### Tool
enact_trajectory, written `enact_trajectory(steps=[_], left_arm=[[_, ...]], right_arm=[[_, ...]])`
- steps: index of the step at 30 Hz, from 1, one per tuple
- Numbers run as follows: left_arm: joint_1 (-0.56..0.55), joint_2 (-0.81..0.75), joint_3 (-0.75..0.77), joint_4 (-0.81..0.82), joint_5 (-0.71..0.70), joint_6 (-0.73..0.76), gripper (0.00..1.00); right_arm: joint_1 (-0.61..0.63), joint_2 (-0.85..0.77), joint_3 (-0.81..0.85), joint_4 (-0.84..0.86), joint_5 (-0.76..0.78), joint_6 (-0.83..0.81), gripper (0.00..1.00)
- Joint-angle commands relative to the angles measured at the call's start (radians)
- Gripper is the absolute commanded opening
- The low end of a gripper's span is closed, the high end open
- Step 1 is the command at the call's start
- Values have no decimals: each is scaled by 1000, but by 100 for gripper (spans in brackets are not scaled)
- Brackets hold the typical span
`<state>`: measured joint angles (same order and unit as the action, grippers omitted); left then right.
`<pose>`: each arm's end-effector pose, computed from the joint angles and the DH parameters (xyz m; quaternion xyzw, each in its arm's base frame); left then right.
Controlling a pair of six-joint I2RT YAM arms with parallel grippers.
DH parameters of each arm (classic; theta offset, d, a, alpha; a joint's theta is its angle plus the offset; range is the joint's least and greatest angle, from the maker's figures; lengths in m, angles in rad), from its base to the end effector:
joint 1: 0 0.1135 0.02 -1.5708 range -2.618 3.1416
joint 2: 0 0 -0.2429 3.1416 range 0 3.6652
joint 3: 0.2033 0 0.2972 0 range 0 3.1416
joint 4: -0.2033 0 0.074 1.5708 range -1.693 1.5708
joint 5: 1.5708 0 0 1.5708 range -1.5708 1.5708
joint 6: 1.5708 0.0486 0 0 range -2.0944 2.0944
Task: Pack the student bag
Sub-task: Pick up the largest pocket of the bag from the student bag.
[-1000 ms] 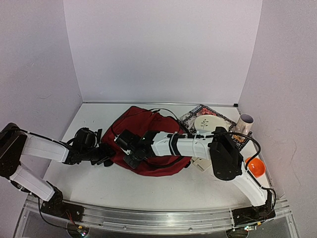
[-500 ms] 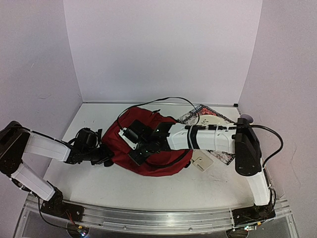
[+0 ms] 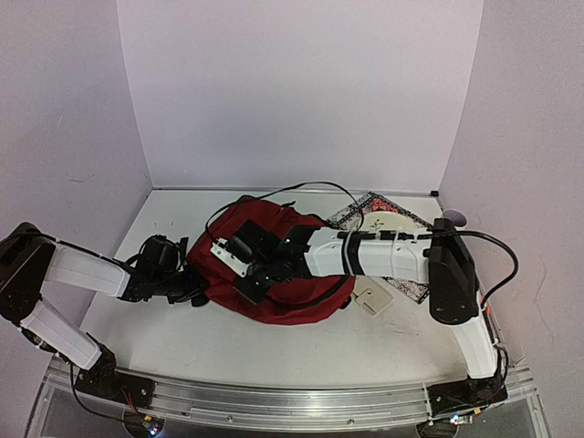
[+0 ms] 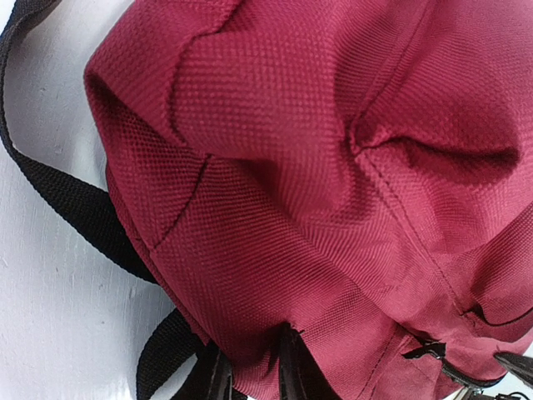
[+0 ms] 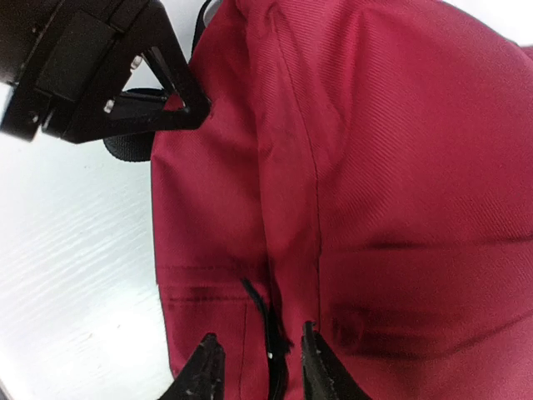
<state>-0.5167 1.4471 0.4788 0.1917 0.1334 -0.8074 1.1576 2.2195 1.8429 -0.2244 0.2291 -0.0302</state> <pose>0.2503 -0.1497 0.0631 -0.1078 0.9142 -0.2857 0.2666 0.2348 0.5080 0.1872 -0.4477 0.7582 0.1619 0.4455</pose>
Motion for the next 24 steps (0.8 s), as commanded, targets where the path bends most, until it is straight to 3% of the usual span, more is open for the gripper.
enact_trajectory(steps=[1, 13, 16, 20, 24], left_arm=[[-4, 15, 56, 44, 54, 14, 20], [-5, 19, 63, 49, 69, 13, 14], [-5, 26, 66, 49, 74, 14, 13], [-5, 23, 65, 48, 64, 19, 11], [-4, 18, 61, 46, 38, 28, 9]], right_arm=[[7, 71, 64, -19, 32, -98, 35], [7, 180, 116, -24, 168, -164, 38], [7, 195, 117, -24, 198, -168, 28], [7, 169, 102, -33, 186, -153, 7], [7, 99, 48, -33, 129, -134, 0]])
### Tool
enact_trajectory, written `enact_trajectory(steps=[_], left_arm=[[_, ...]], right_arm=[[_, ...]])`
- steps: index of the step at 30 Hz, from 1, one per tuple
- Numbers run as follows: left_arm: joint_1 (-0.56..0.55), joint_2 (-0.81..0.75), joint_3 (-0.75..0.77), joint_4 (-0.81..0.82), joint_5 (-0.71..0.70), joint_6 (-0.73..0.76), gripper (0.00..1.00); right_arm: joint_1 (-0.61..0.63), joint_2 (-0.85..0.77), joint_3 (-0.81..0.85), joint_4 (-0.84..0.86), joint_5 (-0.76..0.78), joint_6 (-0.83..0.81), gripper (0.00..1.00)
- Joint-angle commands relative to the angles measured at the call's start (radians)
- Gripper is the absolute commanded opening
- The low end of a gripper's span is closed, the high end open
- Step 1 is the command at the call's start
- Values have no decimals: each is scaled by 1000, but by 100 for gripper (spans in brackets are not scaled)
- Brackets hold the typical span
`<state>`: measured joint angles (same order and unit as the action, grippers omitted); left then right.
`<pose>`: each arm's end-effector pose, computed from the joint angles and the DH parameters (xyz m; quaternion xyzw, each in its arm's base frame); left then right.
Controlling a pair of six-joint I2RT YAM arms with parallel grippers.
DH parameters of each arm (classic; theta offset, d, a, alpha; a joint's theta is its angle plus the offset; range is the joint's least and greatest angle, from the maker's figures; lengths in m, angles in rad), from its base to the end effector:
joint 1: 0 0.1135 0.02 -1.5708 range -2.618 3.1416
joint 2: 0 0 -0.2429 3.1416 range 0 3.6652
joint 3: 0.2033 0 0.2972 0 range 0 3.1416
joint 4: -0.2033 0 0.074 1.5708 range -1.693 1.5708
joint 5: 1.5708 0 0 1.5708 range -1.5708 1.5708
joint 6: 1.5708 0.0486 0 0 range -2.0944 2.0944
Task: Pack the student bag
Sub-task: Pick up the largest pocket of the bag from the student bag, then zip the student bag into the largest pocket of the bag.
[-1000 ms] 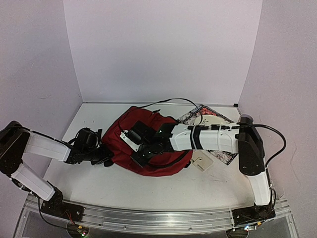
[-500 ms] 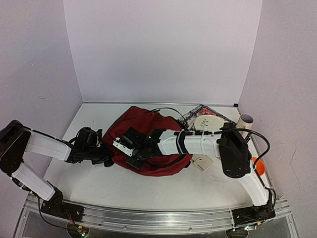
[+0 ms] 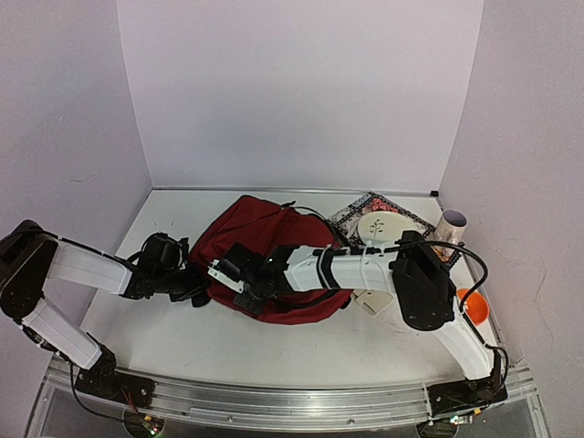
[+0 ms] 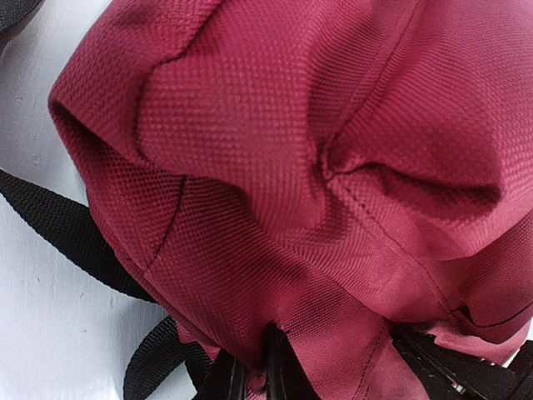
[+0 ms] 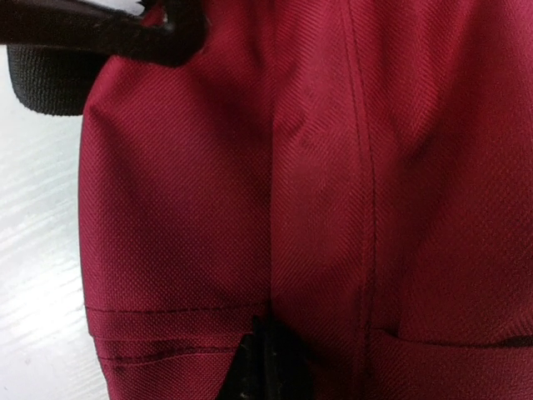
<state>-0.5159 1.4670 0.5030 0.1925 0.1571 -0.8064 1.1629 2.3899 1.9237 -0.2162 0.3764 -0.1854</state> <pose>0.2551 -0.1534 0.0651 -0.1027 0.9131 -0.2952 0.2618 0.2453 0.5225 0.1270 -0.4909 0.7432 0.0490 0.4520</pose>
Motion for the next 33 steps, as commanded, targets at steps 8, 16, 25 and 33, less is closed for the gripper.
enact_trajectory(steps=[8, 16, 25, 33], left_arm=[[15, -25, 67, -50, -76, 72, 3], [80, -54, 81, -110, -134, 110, 0], [237, 7, 150, -128, -176, 160, 0], [368, 167, 324, -137, -221, 199, 0]], right_arm=[[2, -276, -210, -8, -146, 76, 0], [1, -391, -363, 49, -197, 113, 0], [37, -470, -463, 61, -273, 156, 0], [93, -451, -419, 112, -334, 184, 0]])
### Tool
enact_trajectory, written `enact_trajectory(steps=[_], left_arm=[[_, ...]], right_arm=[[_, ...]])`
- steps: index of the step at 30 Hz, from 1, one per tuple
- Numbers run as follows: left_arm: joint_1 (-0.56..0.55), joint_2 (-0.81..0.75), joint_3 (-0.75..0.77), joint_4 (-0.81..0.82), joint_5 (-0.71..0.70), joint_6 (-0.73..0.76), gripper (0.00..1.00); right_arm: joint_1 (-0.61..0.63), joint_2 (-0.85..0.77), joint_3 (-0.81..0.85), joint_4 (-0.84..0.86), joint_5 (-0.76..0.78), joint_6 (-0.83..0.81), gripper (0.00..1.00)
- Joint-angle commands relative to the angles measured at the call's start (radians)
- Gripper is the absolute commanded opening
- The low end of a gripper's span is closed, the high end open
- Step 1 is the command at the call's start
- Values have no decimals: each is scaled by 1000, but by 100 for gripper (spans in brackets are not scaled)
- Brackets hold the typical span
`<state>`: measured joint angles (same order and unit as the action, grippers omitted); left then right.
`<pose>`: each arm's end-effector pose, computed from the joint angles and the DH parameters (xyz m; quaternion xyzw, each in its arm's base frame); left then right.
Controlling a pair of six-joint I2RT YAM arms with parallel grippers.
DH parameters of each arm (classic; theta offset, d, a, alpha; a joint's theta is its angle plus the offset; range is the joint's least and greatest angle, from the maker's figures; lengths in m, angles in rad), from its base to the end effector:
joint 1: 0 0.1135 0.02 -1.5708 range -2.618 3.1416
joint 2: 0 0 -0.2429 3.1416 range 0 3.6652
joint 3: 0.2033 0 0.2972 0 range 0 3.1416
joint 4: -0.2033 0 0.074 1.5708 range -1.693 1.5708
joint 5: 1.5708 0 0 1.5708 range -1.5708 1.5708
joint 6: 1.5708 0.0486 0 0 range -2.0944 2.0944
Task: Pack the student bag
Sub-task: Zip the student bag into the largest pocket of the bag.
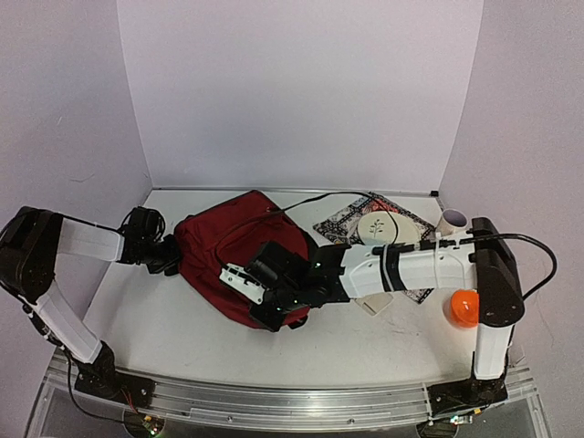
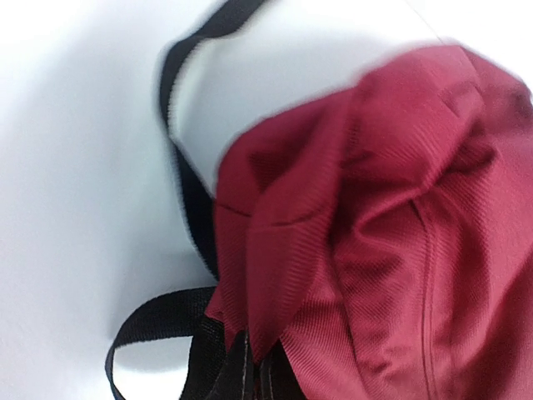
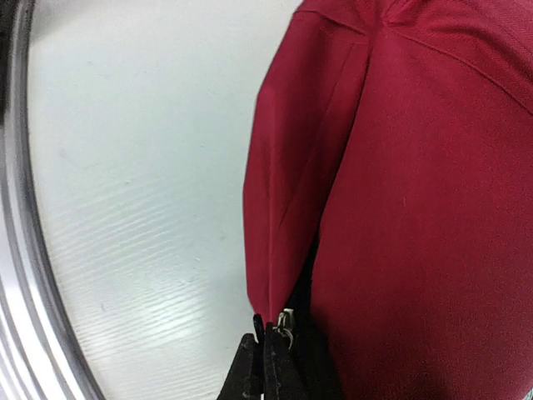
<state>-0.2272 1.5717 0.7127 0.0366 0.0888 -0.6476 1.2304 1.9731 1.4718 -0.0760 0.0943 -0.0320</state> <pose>0.3294 -0.0806 0.0855 -0.1782 0.9128 -0.1921 0.3133 0.1718 0.4714 0.1830 -0.5001 0.7222 0.2343 0.4165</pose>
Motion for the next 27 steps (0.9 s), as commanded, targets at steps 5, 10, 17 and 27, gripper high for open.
enact_trajectory(steps=[5, 10, 17, 27], left_arm=[[94, 90, 179, 2, -104, 59, 11], [55, -66, 66, -1, -16, 5, 50], [-126, -371, -124, -56, 41, -133, 74], [-412, -521, -292, -41, 53, -420, 80]], right_arm=[[27, 14, 104, 22, -80, 71, 0], [28, 79, 185, 55, -54, 81, 0], [26, 82, 174, 121, -2, 104, 0], [26, 20, 16, 268, 1, 163, 0]])
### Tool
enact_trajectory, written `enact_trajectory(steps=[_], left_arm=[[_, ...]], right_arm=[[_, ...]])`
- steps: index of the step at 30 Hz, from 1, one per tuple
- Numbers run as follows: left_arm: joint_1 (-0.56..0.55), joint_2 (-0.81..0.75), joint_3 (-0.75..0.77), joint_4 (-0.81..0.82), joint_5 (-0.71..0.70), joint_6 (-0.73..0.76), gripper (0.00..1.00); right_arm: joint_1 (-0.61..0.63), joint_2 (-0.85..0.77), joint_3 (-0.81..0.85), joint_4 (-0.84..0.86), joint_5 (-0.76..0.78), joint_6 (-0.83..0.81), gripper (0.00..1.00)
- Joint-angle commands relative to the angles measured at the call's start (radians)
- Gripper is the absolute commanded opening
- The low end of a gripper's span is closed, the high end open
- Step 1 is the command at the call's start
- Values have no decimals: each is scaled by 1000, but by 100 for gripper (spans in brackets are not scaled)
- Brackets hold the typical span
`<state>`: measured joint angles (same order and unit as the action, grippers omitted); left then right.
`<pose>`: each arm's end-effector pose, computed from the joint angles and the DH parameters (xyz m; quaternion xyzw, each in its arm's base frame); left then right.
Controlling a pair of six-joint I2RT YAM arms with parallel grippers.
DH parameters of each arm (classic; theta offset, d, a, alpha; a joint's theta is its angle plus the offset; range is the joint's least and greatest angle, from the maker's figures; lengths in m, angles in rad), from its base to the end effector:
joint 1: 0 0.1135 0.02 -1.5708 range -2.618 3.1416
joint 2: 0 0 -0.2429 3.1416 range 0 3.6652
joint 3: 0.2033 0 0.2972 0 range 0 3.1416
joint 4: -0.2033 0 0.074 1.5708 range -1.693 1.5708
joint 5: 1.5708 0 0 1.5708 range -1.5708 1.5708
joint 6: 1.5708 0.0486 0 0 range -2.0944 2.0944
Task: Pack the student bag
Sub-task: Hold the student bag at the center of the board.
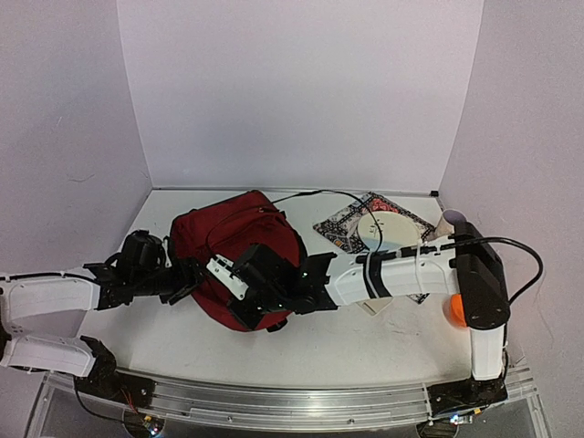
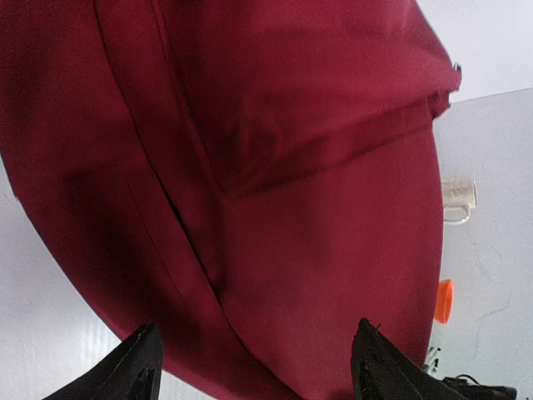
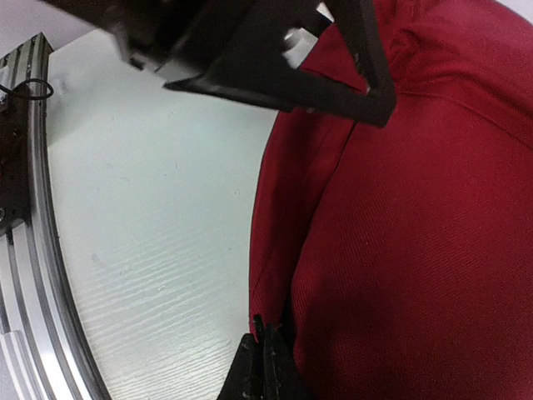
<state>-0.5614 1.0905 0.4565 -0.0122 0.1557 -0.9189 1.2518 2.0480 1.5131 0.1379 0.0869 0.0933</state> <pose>0.2290 -0.1529 0.1314 -0.1245 0.8843 -0.3513 0.2814 0.1688 0.4976 0.1852 -0.4352 0.7093 0.3164 0.4553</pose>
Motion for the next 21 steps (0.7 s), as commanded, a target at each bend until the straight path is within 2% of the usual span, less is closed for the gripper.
enact_trajectory(steps=[1, 9, 14, 18, 21], left_arm=[[-90, -55, -52, 8, -23, -174, 80], [-179, -168, -159, 57, -82, -362, 81], [-224, -99, -162, 169, -97, -402, 78], [-271, 10, -99, 181, -125, -369, 66], [-285, 41, -81, 195, -146, -363, 48]], right_arm=[[5, -56, -30, 59, 7, 39, 0], [6, -71, -64, 92, 9, 40, 0], [5, -77, -73, 116, -8, 37, 0], [6, -81, -74, 118, -9, 31, 0], [6, -89, -86, 119, -4, 26, 0]])
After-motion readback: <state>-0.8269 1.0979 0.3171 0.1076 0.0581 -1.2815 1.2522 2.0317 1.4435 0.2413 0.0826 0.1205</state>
